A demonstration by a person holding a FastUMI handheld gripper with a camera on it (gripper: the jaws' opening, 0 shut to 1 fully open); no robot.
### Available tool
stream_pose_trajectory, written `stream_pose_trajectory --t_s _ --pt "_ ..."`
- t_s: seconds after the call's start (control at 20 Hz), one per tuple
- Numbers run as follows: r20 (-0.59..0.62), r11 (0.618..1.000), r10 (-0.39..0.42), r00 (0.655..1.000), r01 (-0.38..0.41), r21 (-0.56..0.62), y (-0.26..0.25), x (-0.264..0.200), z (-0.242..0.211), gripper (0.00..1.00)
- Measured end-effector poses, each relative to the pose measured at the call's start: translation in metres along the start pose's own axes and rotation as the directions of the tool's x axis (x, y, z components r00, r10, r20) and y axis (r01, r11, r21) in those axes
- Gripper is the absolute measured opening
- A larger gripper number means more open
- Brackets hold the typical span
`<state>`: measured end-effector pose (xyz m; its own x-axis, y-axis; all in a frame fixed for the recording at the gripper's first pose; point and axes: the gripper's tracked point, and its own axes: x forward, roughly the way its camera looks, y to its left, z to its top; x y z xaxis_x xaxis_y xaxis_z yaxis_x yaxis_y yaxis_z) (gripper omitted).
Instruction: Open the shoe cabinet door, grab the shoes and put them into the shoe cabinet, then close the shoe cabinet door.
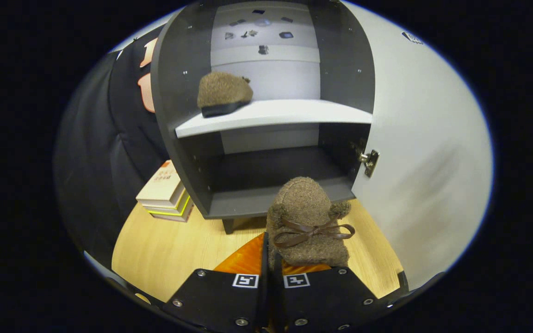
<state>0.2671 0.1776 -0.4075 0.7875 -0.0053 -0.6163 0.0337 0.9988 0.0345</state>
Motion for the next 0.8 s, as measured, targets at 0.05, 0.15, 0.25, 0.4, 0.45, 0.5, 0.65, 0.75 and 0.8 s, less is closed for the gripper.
stream_pose_trajectory --t_s 0.05,0.15,0.25,0.4,0.45,0.5,0.65,0.75,0.8 --pt "0.014 1.000 -0.014 1.000 0.014 -0.001 -0.003 -0.008 0.010 0.05" --pt "0.044 0.999 -0.030 0.999 0.030 -0.011 -0.008 -0.021 0.033 0.05" --pt "0.074 0.998 -0.052 0.996 0.054 -0.025 -0.015 -0.028 0.056 0.05" --pt "0.111 0.997 -0.069 0.991 0.071 -0.013 -0.021 -0.031 0.090 0.05" --pt "0.123 0.998 -0.067 0.990 0.069 -0.013 -0.022 -0.030 0.101 0.06" --pt "0.134 0.997 -0.066 0.989 0.069 -0.018 -0.022 -0.025 0.111 0.05" --pt "0.160 0.998 -0.052 0.986 0.056 -0.021 -0.024 -0.007 0.142 0.05" --pt "0.167 0.998 -0.049 0.985 0.053 -0.016 -0.026 0.009 0.156 0.05" --pt "0.167 0.999 -0.047 0.985 0.049 -0.011 -0.026 0.018 0.163 0.05"
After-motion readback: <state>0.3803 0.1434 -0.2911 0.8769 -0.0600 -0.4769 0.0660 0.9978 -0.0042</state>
